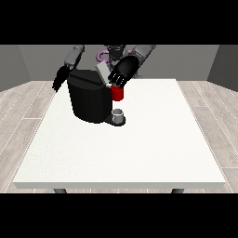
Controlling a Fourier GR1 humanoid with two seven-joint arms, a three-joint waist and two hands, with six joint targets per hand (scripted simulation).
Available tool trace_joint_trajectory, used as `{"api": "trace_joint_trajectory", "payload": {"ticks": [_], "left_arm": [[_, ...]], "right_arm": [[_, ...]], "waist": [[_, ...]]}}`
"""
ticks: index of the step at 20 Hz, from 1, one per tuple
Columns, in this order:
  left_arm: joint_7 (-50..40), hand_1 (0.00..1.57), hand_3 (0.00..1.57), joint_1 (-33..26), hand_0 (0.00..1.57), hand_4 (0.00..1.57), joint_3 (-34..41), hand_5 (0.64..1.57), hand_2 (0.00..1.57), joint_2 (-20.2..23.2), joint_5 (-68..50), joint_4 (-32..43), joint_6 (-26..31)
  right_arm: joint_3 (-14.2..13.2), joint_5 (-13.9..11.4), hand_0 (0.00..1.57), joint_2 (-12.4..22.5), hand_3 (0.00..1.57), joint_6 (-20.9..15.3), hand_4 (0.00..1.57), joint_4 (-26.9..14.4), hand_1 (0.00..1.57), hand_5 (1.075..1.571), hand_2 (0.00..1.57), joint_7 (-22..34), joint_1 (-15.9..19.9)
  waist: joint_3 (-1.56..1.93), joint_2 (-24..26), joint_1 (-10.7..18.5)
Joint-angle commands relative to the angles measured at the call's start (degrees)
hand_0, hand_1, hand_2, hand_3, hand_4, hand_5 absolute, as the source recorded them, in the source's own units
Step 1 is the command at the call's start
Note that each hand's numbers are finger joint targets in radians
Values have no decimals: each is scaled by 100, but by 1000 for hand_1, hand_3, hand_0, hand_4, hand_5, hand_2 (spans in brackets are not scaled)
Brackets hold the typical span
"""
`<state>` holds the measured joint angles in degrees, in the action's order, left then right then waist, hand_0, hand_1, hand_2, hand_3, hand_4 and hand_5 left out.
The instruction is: Insert the coffee pod into the coffee machine and close the lid
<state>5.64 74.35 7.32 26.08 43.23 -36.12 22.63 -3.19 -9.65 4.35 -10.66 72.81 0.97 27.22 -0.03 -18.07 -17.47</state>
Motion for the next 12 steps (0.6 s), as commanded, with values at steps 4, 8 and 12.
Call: {"api": "trace_joint_trajectory", "payload": {"ticks": [4,8,12], "left_arm": [[283,1209,1132,-179,1209,0,-233,1571,1228,184,349,-30,-306],[467,1173,1066,-287,1173,0,-454,1571,1194,114,612,-80,-618],[706,1135,998,-414,1135,0,-355,1571,1146,387,615,103,-602]], "right_arm": [[-134,67,0,236,0,129,0,99,0,1571,0,118,64],[-31,-14,0,64,0,-16,0,108,0,1571,0,-65,-50],[10,-6,0,59,0,11,0,277,0,1571,0,64,-163]], "waist": [[4,-17,-14],[4,-189,-45],[3,-218,-66]]}}
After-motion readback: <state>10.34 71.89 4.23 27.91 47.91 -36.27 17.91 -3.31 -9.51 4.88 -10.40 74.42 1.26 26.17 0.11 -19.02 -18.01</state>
